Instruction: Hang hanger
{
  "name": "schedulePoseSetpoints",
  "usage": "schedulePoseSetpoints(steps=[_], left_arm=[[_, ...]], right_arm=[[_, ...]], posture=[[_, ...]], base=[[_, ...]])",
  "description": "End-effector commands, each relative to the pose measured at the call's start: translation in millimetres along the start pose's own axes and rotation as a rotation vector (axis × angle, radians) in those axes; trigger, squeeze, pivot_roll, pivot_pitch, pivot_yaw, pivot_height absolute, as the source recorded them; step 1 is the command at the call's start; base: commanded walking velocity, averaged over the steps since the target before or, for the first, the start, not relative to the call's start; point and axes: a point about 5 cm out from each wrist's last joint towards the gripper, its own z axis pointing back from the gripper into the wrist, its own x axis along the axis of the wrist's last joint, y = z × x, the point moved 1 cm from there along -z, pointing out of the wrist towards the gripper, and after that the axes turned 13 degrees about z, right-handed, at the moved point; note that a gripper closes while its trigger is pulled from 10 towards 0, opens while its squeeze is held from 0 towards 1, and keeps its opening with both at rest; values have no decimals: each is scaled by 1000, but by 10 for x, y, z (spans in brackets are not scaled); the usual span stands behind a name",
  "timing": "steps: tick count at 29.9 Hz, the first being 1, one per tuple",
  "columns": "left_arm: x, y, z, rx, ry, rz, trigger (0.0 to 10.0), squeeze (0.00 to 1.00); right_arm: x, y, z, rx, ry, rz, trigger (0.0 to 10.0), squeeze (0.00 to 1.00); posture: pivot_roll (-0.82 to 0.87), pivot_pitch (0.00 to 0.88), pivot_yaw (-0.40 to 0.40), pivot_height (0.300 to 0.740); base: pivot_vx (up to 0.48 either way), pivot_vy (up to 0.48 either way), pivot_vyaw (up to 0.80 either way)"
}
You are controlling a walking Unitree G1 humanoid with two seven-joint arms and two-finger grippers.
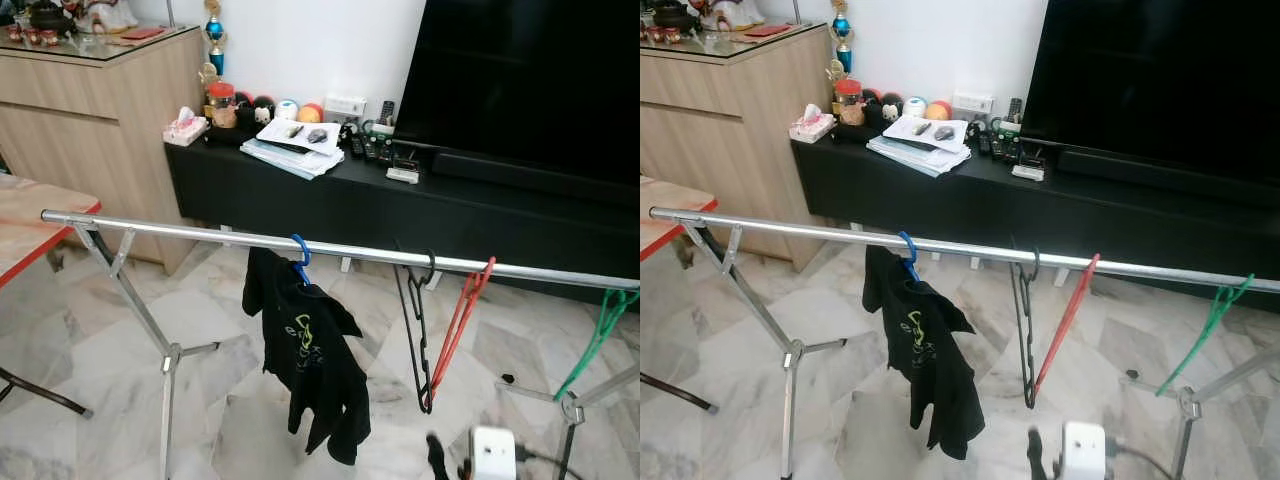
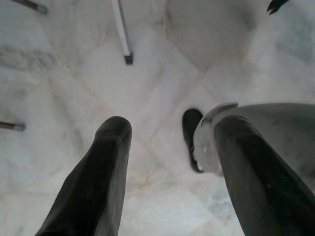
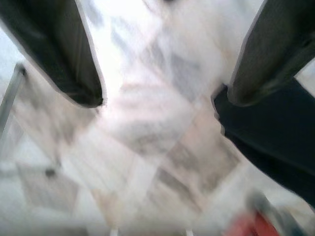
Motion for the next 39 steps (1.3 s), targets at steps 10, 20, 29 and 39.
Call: schedulePoseSetpoints(steps=[10, 20, 29, 39], left_arm=[[-35, 50, -22, 67, 70, 94, 10000, 0], [208, 7, -108, 42, -6, 72, 10000, 0], [246, -9, -121, 29, -14, 39, 10000, 0], [276, -46, -134, 8, -19, 2, 10000, 0]], right_arm=[[-391, -11, -97, 36, 254, -31, 10000, 0], [-317, 25, -141, 43, 233, -111, 10000, 0], [-286, 46, -160, 34, 242, -122, 10000, 0], [-214, 69, -197, 24, 250, -117, 10000, 0]], posture=[[134, 0, -57, 740], [125, 0, -41, 740], [119, 0, -33, 740], [114, 0, -35, 740]], base=[[0, 0, 0], [0, 0, 0], [0, 0, 0], [0, -349, -736]])
